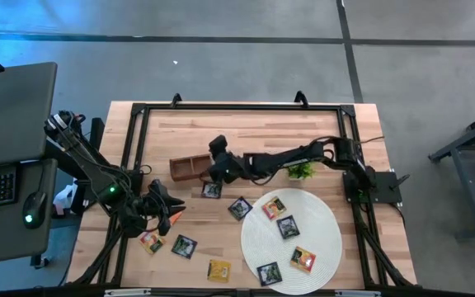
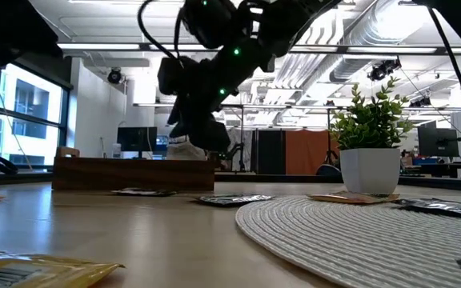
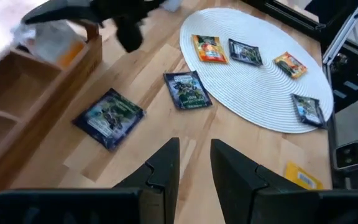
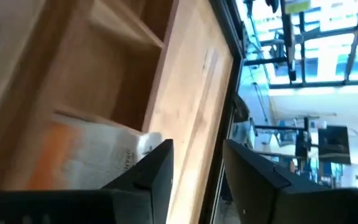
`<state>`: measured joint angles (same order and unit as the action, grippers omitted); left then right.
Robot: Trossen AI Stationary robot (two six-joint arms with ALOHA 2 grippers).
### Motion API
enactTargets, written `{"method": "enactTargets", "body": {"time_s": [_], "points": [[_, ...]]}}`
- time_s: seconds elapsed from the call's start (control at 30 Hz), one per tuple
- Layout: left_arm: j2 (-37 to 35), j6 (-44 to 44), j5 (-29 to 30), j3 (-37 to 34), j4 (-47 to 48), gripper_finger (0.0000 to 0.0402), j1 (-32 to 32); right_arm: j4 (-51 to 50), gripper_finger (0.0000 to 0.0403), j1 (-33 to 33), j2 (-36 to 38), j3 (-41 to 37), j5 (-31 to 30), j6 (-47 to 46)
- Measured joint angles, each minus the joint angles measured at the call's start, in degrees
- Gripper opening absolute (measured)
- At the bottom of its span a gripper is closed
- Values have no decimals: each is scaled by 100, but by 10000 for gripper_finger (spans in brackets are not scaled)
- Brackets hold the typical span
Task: Pick & Place Tea
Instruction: Put the white tea bag into the right section of the wooden organizer
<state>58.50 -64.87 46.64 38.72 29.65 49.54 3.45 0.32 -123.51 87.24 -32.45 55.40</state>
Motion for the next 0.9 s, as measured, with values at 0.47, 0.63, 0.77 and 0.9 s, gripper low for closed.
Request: {"method": "enactTargets", "body": {"time_s": [0.47, 0.63, 0.77, 0.9], "points": [[770, -1297, -2256, 3, 970, 99, -3, 1808, 133, 1067, -251, 20, 3797, -3940], [1013, -1692, -2381, 2, 1924, 136, -2, 2420, 106, 1155, -835, 60, 3485, -4235], [1045, -2569, -2465, 1, 2558, 177, -4, 2431, 41, 1171, -1297, 445, 3347, -4735], [1045, -3440, -2538, -272, 2466, 202, -4, 2061, 11, 1171, -1591, 919, 3348, -4788]]}}
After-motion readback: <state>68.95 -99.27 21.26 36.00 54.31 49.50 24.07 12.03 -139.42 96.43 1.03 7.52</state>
